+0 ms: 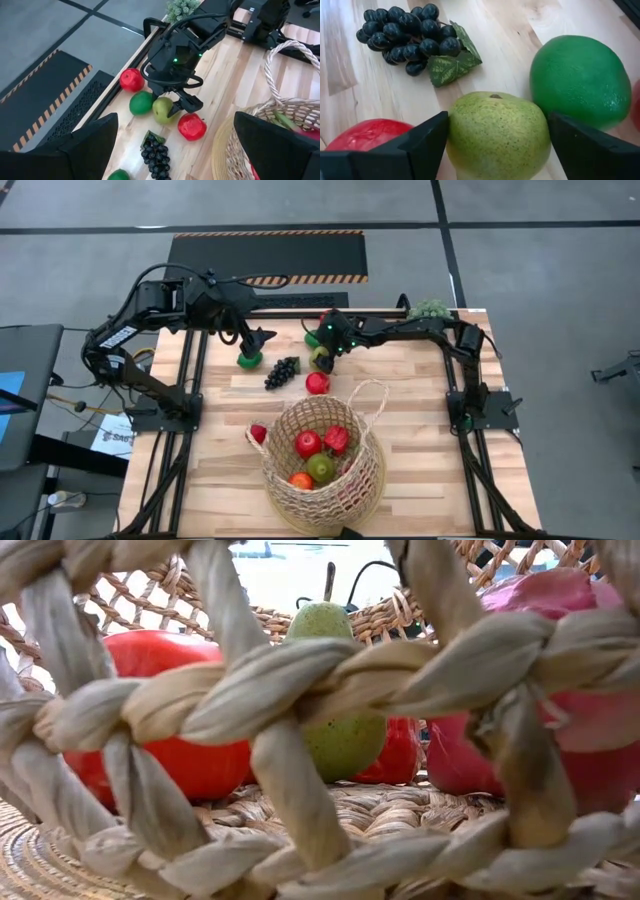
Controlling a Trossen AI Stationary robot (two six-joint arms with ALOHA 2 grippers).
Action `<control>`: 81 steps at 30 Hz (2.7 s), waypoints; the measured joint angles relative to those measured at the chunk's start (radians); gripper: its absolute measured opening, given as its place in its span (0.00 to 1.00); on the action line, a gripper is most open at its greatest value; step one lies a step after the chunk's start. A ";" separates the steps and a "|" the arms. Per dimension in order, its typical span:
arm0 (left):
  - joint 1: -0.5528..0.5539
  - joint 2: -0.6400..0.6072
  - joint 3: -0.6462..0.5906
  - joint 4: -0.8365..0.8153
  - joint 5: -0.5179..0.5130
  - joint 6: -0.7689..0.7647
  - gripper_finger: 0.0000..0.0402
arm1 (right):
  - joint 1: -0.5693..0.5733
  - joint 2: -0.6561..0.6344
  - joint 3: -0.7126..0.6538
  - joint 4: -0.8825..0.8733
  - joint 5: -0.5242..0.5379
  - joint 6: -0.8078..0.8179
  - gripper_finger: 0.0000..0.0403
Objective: Build produce basket
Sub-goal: Put the pear into the basket
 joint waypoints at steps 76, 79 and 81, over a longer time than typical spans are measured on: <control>0.011 0.180 -0.369 1.531 0.531 -0.042 0.95 | 0.168 -0.915 -0.004 0.340 -0.129 0.078 0.65; 0.011 0.180 -0.369 1.532 0.518 -0.037 0.95 | 0.168 -0.897 -0.004 0.340 -0.146 0.082 0.65; 0.011 0.180 -0.369 1.531 0.519 -0.033 0.95 | 0.168 -0.893 -0.004 0.340 -0.150 0.088 0.65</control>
